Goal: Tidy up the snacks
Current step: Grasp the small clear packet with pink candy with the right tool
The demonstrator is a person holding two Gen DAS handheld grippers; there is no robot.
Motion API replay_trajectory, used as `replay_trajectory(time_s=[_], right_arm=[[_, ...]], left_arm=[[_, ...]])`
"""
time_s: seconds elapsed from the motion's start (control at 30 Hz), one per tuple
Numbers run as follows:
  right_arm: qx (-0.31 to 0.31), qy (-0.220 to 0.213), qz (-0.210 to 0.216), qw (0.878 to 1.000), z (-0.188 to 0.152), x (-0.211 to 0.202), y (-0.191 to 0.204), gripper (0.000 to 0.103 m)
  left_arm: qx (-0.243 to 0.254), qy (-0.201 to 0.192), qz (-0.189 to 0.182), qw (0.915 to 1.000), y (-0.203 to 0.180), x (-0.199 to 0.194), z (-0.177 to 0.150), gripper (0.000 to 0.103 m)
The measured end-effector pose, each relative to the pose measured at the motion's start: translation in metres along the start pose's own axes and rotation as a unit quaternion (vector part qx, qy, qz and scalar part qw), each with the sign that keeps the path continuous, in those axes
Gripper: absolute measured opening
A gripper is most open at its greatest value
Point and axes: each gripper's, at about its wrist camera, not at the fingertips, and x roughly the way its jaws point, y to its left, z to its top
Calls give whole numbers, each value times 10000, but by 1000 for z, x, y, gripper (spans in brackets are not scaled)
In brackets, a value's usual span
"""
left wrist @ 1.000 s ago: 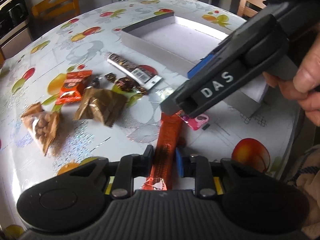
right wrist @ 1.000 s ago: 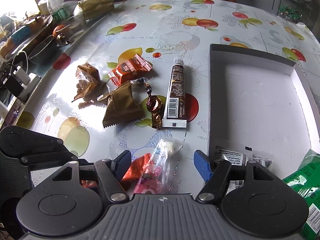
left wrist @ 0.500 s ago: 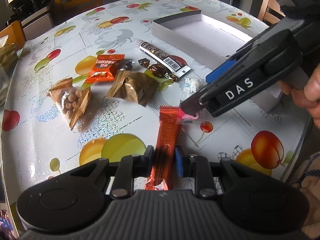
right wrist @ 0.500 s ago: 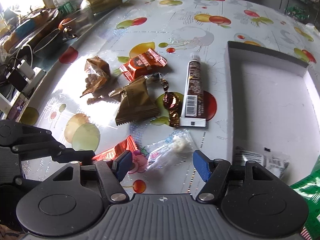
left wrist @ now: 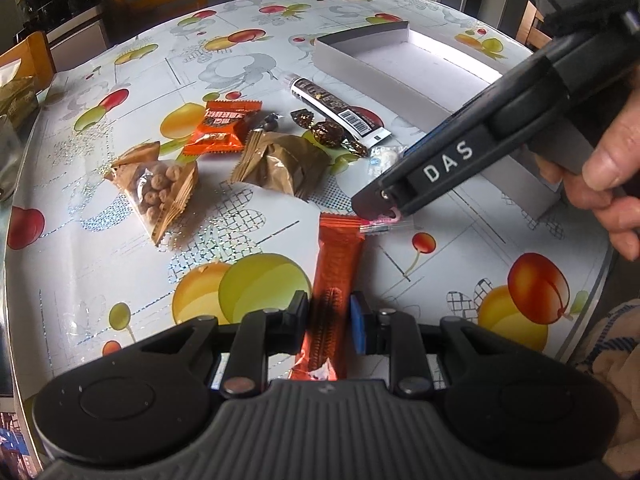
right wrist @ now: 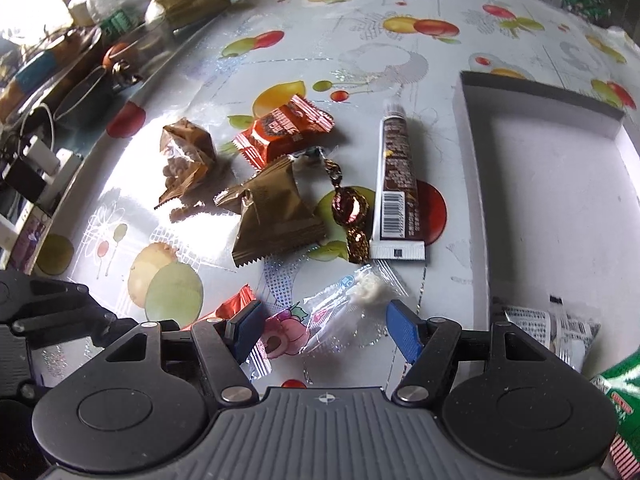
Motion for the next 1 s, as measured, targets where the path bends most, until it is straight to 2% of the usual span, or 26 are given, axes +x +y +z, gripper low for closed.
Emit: replay_trajectory(time_s=[0.33,0.5,0.9,0.93,1.0], right_arm=[[-334,-115,-250,9991,8,9,12,66],[-918,-150,-410,9948,3,10,26,52],[-1125,-150,-450,9925,-10,4,25,49],[-1126,-161,-438,9925,-10,4,25,48],[-1166,-194,-416,9921,-10,4,25,36]], left_arm=[[-58,10,103,9999,15,-6,-6,21],[-80,18,117,9999,19,-7,-7,21],[-9,-8,78,10000,12,-2,0,21],[-7,4,80,10000,12,-2,1,21],[5,28,93,10000,12,-2,2,20]])
